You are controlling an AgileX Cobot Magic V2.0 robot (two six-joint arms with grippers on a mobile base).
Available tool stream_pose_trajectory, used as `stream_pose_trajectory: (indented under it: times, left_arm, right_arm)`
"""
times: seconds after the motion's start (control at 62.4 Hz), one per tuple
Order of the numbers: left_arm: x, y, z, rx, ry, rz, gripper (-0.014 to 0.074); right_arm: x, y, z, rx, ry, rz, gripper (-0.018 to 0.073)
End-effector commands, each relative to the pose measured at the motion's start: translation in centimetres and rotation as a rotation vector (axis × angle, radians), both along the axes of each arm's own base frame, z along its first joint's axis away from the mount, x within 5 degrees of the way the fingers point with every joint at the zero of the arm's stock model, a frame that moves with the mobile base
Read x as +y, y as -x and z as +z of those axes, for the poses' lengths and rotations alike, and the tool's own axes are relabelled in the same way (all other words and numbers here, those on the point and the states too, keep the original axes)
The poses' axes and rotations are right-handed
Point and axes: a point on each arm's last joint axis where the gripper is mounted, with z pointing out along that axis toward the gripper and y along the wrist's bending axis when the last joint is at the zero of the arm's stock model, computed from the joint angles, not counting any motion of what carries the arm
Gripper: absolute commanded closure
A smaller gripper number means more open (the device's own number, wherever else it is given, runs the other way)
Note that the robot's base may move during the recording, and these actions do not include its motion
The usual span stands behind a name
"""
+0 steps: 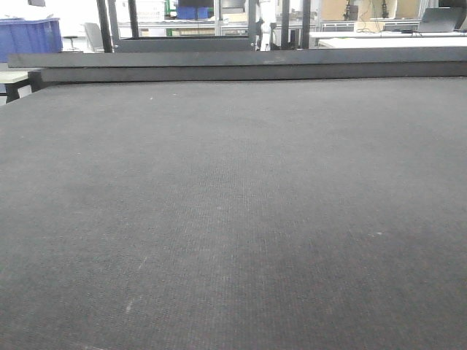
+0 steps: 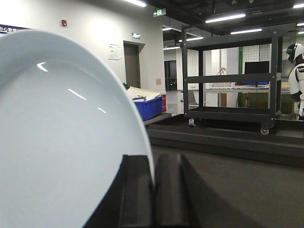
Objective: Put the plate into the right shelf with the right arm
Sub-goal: 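Drive the base away from the table holding the plate in the right gripper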
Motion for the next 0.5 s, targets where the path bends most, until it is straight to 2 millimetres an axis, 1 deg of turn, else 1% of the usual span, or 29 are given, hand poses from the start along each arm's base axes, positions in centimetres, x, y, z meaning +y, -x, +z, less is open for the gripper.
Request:
stream_pose_trajectory:
  times: [0.0, 0.481]
  left_arm:
    - [0.03, 0.0, 0.48, -0.082, 0.014, 0.004, 0.0643]
    - [0.03, 0.0, 0.48, -0.082, 0.014, 0.004, 0.0643]
  right_arm:
    - [-0.41, 0.26, 1.59, -0.095, -0.058, -0.032, 0.0503]
    - [-0.41, 0.26, 1.59, -0.095, -0.058, -0.029, 0.0503]
